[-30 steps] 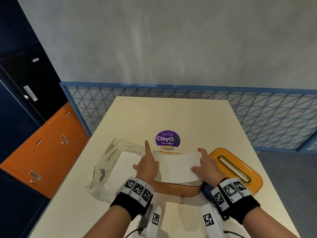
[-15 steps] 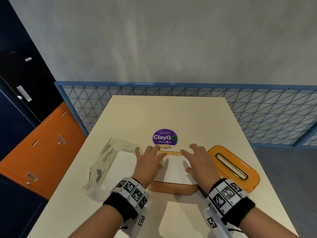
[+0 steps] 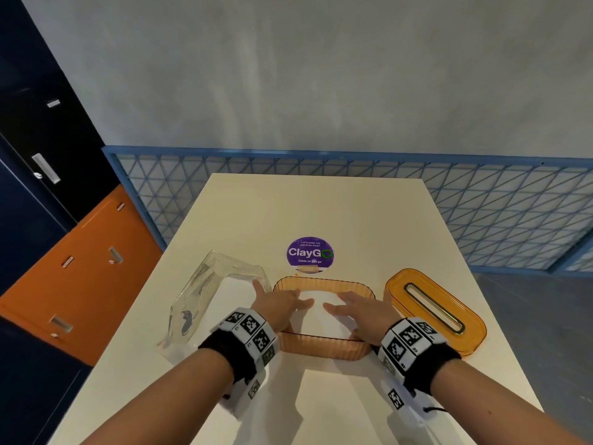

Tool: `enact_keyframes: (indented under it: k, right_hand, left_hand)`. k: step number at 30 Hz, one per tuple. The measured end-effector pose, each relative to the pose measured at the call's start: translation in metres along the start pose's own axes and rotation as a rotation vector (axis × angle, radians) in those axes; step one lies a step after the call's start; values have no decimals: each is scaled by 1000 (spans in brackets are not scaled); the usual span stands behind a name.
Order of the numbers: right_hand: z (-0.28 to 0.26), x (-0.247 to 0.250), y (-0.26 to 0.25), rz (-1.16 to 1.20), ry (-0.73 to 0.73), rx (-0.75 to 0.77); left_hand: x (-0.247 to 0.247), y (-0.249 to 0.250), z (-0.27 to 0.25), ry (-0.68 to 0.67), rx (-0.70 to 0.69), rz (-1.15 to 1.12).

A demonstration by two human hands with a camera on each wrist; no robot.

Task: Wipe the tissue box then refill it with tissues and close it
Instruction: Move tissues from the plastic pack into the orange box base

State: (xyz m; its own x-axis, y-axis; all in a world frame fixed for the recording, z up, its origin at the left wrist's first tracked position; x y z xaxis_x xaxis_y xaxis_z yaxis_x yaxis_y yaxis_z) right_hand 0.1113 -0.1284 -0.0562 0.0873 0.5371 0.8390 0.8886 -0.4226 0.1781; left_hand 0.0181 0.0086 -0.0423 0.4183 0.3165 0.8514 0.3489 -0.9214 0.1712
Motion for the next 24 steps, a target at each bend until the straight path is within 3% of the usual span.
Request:
enact_keyframes:
  k: [3,5,7,9,11,13,24]
  right_hand:
    - [-15,17,5,-21,115,-95]
    - [-24,31,12,46,310,-164]
    - [-31,35,25,121,482,-262]
    - [-31,27,37,246,476,-335]
    - [-25,15,41,461,325,-322]
    - [-20,9,39,592,229,-306]
    - [-12,6,39,591,198,-357]
  left_hand:
    - [10,-5,-8,173,-61,-80]
    - [22,-21,-18,435,-58,-292]
    - [22,-54,-26,660,62,-490]
    - [-1,-87,-23,597,263,-580]
    - [-34,-106,-18,378,450,-573]
    - [-51,-109,-14,267,521,-512]
    - [-56,-101,2,340,587,-401]
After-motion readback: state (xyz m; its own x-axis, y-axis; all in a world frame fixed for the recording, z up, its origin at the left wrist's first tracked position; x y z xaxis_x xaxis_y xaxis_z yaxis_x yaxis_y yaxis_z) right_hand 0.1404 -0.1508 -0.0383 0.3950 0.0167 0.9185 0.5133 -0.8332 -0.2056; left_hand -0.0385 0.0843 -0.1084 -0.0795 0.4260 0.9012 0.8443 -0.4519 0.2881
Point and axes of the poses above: each hand's wrist, its own z-axis towards the middle knuckle, its own x-axis out of the back of the hand, y = z × x, the point moved 5 cm from there along z, towards the middle knuckle, and after that the axes turned 14 degrees about -z, right-handed, at the moved point
